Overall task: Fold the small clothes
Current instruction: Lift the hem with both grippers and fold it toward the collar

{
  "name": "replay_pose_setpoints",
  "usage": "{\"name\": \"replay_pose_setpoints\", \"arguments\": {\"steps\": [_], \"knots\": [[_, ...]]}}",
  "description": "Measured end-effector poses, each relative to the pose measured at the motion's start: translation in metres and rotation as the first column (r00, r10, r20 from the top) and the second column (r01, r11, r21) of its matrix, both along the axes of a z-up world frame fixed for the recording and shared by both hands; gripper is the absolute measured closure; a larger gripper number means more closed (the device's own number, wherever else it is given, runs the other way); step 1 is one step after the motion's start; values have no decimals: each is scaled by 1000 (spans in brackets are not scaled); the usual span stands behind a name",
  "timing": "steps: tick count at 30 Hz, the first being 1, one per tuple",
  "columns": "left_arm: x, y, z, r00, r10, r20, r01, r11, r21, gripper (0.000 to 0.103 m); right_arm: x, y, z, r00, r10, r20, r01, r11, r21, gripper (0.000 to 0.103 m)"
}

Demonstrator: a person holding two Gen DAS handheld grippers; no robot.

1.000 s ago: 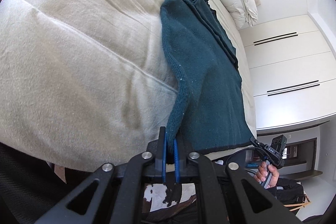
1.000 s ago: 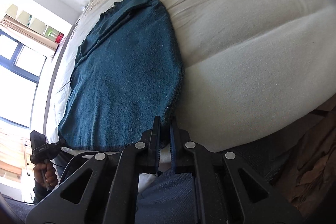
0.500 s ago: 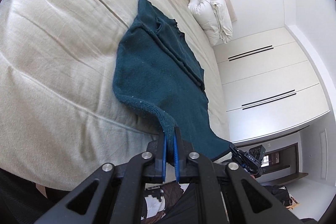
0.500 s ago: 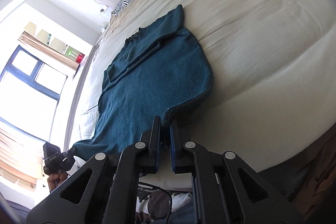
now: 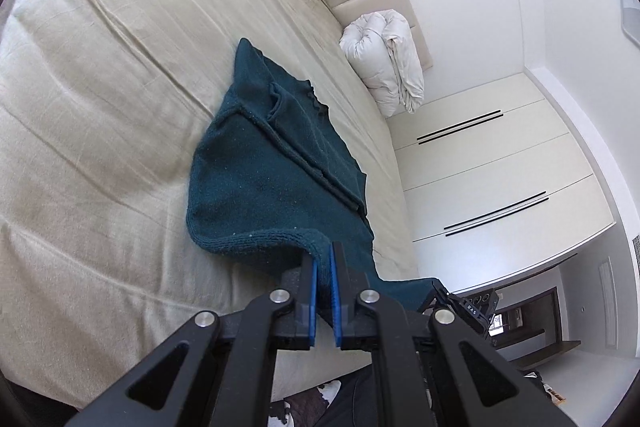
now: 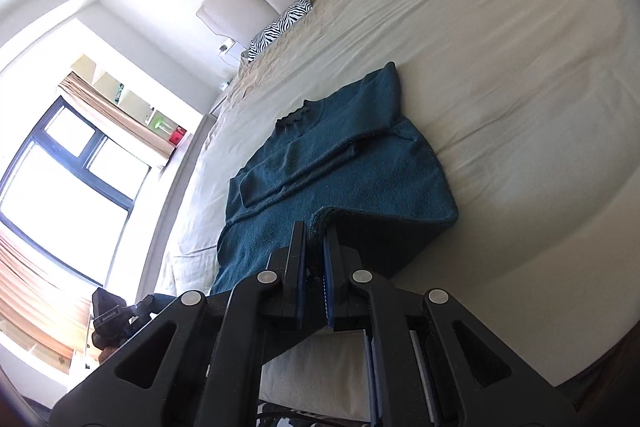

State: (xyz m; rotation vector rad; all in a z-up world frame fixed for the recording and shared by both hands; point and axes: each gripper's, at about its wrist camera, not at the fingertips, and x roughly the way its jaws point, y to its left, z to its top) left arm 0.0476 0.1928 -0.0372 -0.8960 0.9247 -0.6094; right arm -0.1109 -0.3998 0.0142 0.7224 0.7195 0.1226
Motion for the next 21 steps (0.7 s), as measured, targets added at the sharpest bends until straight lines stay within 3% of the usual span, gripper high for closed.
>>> {"name": "replay_pose_setpoints", "arguments": {"steps": [9, 21], "knots": [[36, 2, 11, 998, 45, 33, -46, 999, 12, 96, 34, -4, 14, 999, -23, 24, 25, 998, -58, 97], [88, 5, 17, 995, 85, 60, -86, 996, 21, 96, 90, -19, 10, 998, -65, 26, 67, 991, -113, 97]]}}
